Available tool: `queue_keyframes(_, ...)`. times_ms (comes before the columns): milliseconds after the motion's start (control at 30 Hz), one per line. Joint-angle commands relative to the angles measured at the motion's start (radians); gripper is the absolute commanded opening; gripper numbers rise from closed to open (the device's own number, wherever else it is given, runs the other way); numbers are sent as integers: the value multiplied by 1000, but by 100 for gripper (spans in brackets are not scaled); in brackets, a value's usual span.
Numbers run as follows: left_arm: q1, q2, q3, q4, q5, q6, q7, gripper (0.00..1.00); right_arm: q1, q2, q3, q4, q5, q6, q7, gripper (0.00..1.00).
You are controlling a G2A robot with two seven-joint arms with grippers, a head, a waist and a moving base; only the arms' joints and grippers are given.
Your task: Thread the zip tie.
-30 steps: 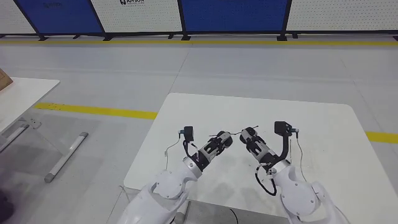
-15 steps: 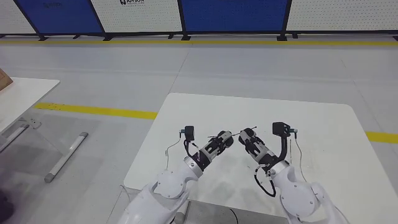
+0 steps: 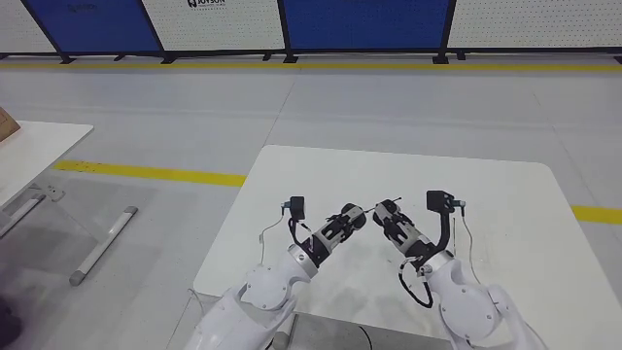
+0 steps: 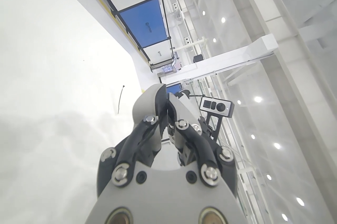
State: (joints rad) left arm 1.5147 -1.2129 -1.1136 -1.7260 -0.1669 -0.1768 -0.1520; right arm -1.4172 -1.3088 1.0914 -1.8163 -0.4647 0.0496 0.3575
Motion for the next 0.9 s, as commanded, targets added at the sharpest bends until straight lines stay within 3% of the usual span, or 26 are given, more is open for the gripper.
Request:
queue_keyframes(0, 0, 0, -1, 0, -1, -1, -2, 0, 2, 0, 0, 1, 2, 0, 5, 0)
queue_keyframes(433, 0, -1, 0, -2, 15, -8, 5, 0, 9, 1, 7, 4, 48, 11, 53, 0)
queue_keyframes(467, 0, -1, 0, 0, 17, -6, 8, 0, 9, 1, 7, 3, 52, 10, 58, 27)
queue_keyframes(500, -2, -1, 0, 3, 17, -3, 12, 0, 10, 2, 9, 3, 55, 8, 61, 45)
queue_keyframes(600, -7, -3, 4, 10, 16, -1, 15, 0, 7, 2, 11, 3, 58, 4, 54, 82)
queue_keyframes(733, -10, -4, 7, 14, 16, -1, 18, 0, 2, 3, 16, 0, 67, -10, 36, 80)
queue_keyframes(867, -10, -4, 8, 16, 18, -1, 18, 0, -6, 3, 20, -5, 67, -18, 17, 57)
